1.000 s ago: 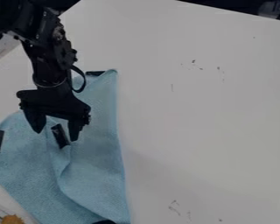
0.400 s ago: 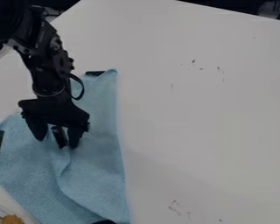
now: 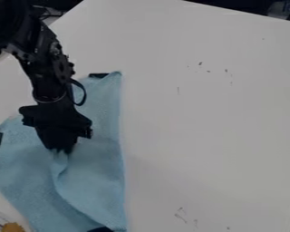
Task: Unfold the cloth from bottom left to top right
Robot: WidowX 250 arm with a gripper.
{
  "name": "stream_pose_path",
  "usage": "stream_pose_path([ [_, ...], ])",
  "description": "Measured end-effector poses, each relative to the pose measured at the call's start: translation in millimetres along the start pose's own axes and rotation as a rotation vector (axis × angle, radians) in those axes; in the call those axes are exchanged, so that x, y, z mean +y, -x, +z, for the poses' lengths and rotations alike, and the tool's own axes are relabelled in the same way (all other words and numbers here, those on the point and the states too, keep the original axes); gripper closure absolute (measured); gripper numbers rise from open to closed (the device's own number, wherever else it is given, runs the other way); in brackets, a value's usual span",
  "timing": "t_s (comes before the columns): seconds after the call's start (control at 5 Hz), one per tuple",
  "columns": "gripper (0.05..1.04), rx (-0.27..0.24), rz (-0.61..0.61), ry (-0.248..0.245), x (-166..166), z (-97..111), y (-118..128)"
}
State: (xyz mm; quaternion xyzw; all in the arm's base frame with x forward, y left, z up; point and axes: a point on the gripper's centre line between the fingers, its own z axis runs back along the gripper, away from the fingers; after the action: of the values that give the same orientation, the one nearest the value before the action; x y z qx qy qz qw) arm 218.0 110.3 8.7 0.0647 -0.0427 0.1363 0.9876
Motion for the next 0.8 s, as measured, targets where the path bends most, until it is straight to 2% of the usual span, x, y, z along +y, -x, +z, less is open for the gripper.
stream_pose_path([
  [0.2,0.912,0.009,0.003,-0.006,1,1,1],
  [0.4,1.012,0.005,0.014,-0.028,0,8,0],
  [0.6,1.026,-0.060,0.006,-0.063,-8,36,-16],
  [0.8,1.028,-0.133,-0.036,-0.076,-38,68,-40],
])
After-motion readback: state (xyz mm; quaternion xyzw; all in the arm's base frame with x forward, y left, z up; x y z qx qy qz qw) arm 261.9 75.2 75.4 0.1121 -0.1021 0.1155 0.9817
